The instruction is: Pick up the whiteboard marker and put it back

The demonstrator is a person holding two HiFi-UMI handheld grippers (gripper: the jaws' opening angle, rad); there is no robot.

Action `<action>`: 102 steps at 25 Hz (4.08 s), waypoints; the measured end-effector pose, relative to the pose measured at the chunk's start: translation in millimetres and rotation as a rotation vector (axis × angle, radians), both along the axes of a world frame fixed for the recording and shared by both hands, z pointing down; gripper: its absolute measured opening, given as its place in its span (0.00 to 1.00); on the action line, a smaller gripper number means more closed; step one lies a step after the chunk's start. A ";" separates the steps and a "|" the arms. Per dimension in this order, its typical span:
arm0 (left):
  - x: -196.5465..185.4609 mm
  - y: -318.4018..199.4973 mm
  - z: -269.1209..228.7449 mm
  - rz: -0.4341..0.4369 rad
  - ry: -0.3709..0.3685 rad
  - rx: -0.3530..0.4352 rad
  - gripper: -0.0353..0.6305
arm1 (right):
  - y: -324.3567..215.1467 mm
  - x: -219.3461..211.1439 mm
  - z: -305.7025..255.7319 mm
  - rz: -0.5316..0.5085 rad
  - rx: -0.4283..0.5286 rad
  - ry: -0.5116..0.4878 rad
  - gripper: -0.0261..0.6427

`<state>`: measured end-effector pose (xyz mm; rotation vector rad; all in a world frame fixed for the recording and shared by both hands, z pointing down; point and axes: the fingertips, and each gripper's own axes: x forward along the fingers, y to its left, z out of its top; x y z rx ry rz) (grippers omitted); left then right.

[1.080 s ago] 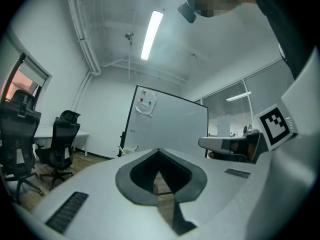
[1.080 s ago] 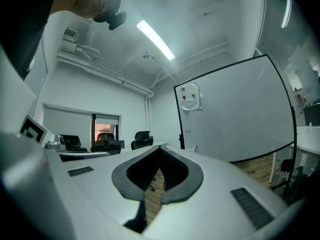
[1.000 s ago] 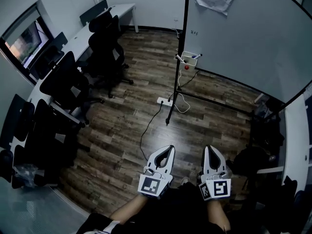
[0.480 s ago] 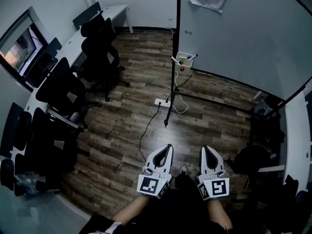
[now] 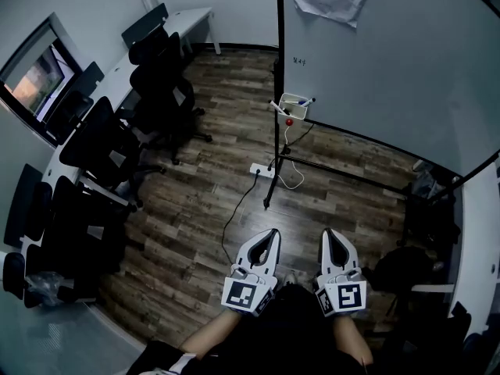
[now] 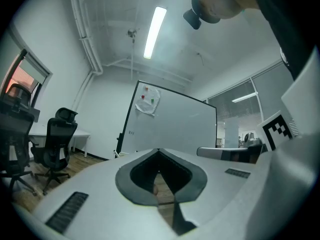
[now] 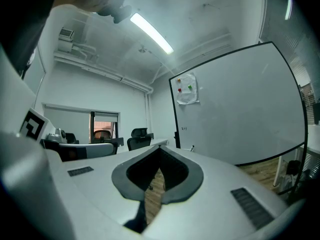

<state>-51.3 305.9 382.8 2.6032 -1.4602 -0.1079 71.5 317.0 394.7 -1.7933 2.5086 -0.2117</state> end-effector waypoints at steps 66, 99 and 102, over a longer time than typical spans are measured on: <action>-3.2 -302.3 17.9 0.150 -0.037 -0.042 0.07 | -282.5 -3.1 21.1 0.159 -0.077 0.039 0.06; 52.0 -365.5 51.4 0.141 -0.021 -0.123 0.07 | -386.5 30.2 92.2 0.060 -0.210 -0.019 0.06; 55.4 -372.1 56.4 0.142 -0.019 -0.137 0.07 | -397.2 31.3 100.8 0.056 -0.222 -0.026 0.06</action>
